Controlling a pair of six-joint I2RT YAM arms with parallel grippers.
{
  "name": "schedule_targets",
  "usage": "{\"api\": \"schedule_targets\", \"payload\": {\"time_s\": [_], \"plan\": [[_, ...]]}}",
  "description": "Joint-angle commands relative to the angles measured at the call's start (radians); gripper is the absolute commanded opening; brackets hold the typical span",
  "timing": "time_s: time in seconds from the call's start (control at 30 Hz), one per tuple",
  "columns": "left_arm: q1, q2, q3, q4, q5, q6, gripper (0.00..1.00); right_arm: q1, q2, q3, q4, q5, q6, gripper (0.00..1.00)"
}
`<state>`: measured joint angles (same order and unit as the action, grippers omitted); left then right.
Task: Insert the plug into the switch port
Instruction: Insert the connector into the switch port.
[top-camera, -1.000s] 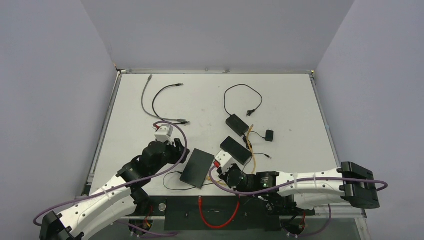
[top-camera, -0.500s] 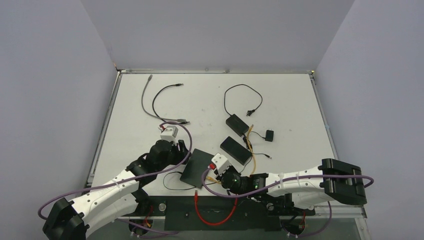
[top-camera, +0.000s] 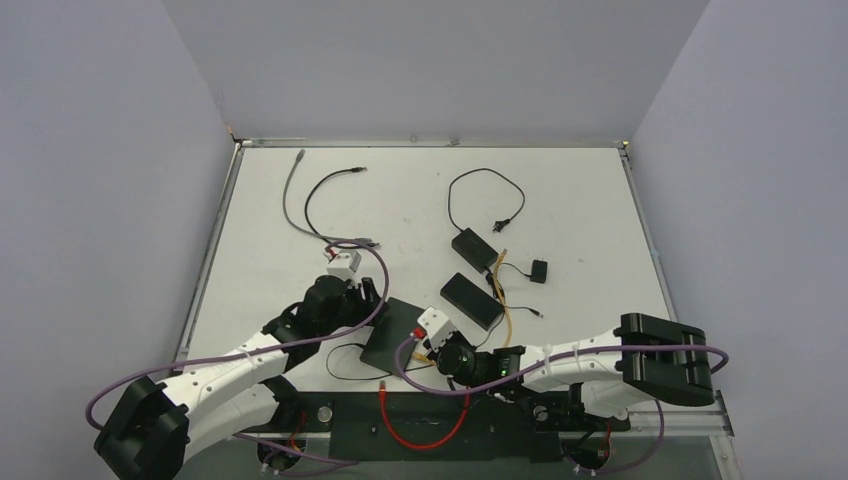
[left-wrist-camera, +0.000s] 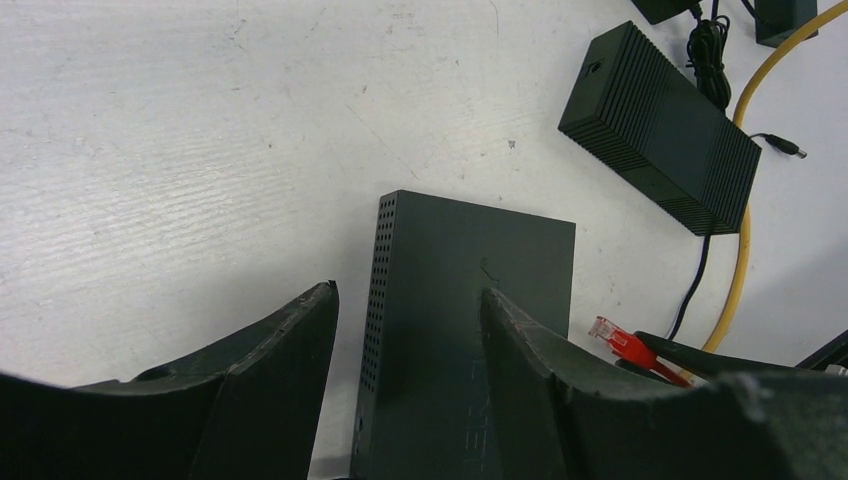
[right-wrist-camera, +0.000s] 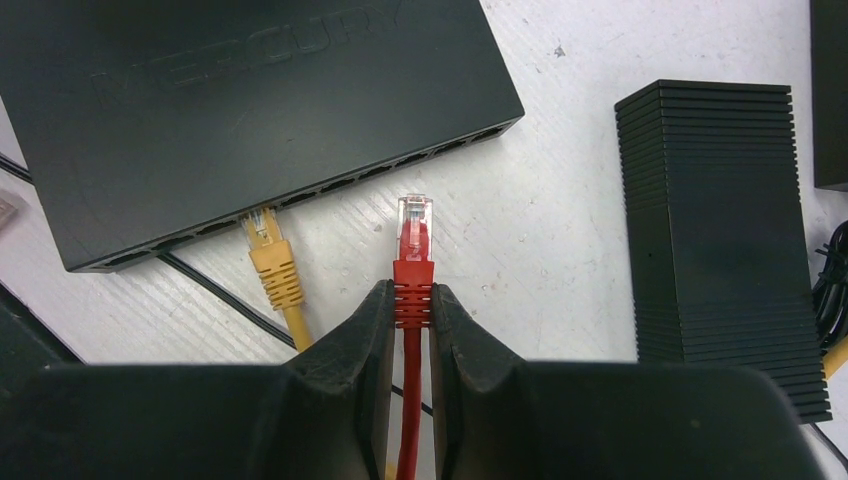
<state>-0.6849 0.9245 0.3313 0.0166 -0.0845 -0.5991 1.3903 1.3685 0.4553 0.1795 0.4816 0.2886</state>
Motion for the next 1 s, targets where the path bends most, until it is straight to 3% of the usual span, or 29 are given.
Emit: {"api": "schedule_targets", "payload": {"time_s": [0.0,0.5,0.97], "plan": [[0.009,0.027,-0.008,0.097,0.045,-0.006,0.52,-0.014,0.02,0.002,0.08,-0.018,-0.014,0.0],[0.013,0.096,-0.024,0.141,0.084,0.002,0.51,-0.033,0.091,0.026,0.123,-0.097,-0.028,0.0],[0.013,0.137,-0.035,0.164,0.121,0.008,0.51,-0.04,0.106,0.035,0.148,-0.079,-0.03,0.0]]}}
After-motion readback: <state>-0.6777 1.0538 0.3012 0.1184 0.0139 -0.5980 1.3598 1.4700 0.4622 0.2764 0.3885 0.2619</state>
